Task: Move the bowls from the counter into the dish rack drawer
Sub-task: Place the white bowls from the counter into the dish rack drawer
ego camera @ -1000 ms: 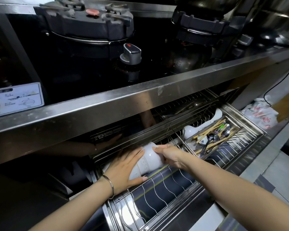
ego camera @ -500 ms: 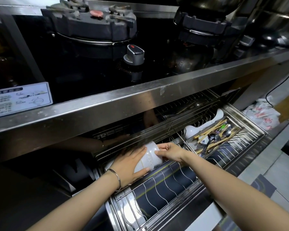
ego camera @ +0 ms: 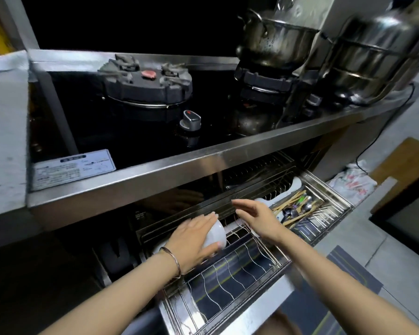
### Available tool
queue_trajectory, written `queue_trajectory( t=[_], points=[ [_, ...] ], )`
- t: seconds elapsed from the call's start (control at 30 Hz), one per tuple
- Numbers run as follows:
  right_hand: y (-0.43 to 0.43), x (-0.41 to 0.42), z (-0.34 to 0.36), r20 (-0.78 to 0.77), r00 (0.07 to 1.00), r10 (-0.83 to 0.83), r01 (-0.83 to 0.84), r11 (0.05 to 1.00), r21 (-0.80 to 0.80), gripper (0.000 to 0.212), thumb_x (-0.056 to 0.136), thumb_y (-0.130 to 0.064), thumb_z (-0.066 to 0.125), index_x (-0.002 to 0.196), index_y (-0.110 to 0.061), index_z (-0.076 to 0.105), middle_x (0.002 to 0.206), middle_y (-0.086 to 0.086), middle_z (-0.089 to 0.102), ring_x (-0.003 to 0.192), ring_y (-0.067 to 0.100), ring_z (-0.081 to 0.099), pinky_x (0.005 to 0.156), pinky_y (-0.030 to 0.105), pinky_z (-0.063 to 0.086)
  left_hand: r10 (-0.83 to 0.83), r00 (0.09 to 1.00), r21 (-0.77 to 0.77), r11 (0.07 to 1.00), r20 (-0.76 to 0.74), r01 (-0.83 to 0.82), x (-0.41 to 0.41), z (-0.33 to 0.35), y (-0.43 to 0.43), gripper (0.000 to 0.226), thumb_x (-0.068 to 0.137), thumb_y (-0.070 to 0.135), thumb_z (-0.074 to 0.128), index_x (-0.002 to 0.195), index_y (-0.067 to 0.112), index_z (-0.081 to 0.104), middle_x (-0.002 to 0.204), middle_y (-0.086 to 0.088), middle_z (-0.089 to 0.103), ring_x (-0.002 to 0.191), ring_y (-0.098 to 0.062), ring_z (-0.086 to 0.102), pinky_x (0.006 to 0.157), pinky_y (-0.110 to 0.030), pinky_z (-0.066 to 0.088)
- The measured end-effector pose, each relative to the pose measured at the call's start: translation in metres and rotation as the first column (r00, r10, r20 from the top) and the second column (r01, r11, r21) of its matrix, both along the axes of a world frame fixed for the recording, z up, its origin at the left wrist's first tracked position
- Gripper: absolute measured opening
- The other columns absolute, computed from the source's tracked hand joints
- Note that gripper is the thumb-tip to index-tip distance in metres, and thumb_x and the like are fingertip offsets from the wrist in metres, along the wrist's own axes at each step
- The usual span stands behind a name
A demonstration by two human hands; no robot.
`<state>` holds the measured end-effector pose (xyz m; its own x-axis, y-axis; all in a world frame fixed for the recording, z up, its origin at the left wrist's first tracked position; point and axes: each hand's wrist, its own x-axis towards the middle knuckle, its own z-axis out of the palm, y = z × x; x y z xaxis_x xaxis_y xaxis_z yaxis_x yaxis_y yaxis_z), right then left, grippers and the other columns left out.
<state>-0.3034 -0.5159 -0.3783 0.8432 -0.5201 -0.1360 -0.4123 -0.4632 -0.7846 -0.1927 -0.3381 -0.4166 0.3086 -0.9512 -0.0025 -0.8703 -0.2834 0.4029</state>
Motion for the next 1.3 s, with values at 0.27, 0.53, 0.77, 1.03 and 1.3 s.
queue_trajectory(
  t=[0.27,0.53,0.77,1.03,1.3],
  points=[
    [0.049,-0.024,0.127,0.339,0.938,0.069,0.021,0.967,-0.255,0.038,0.090,-0.023,0.059,0.126,-0.036,0.056,0.126,-0.016,0.061,0.120,-0.001,0.054,0.104,0.027,0.043,-0.112,0.984,-0.335,0.930,0.139,0.153,-0.022,0.139,0.043,0.064,0.091,0.058,0.035,0.145,0.025,0.025,0.151,0.008,0.032,0.141,-0.010,0.021,0.115,-0.024,0.011],
    [0.113,0.024,0.218,0.451,0.853,0.264,-0.110,0.934,-0.339,0.040,0.091,-0.031,0.055,0.131,-0.038,0.051,0.140,-0.022,0.048,0.131,-0.007,0.040,0.113,0.029,0.032,0.135,0.924,-0.464,0.884,0.358,0.050,0.027,0.243,0.137,0.071,0.088,0.067,0.023,0.146,0.026,0.020,0.154,0.010,0.023,0.143,-0.007,0.012,0.118,-0.026,0.005],
    [0.187,0.093,0.256,0.479,0.758,0.444,-0.255,0.876,-0.408,0.048,0.082,-0.048,0.055,0.130,-0.047,0.045,0.141,-0.025,0.044,0.131,-0.008,0.038,0.111,0.026,0.034,0.366,0.862,-0.601,0.794,0.350,-0.092,0.071,0.292,0.233,0.067,0.087,0.060,0.028,0.145,0.026,0.027,0.150,0.013,0.024,0.142,-0.004,0.012,0.118,-0.029,0.007],
    [0.257,0.172,0.271,0.448,0.704,0.551,-0.410,0.831,-0.377,0.052,0.084,-0.042,0.062,0.130,-0.050,0.039,0.138,-0.031,0.037,0.130,-0.003,0.037,0.109,0.022,0.032,0.576,0.786,-0.662,0.683,0.227,-0.309,0.126,0.307,0.312,0.067,0.087,0.061,0.042,0.141,0.024,0.033,0.149,0.006,0.032,0.137,-0.004,0.021,0.114,-0.024,0.013],
    [0.300,0.228,0.284,0.433,0.702,0.566,-0.479,0.824,-0.301,0.050,0.085,-0.038,0.064,0.133,-0.032,0.049,0.140,-0.008,0.050,0.131,0.013,0.044,0.111,0.040,0.037,0.657,0.754,-0.597,0.611,0.016,-0.520,0.164,0.308,0.337,0.080,0.075,0.066,0.040,0.143,0.025,0.031,0.152,0.001,0.029,0.140,-0.015,0.021,0.116,-0.041,0.023]
  ],
)
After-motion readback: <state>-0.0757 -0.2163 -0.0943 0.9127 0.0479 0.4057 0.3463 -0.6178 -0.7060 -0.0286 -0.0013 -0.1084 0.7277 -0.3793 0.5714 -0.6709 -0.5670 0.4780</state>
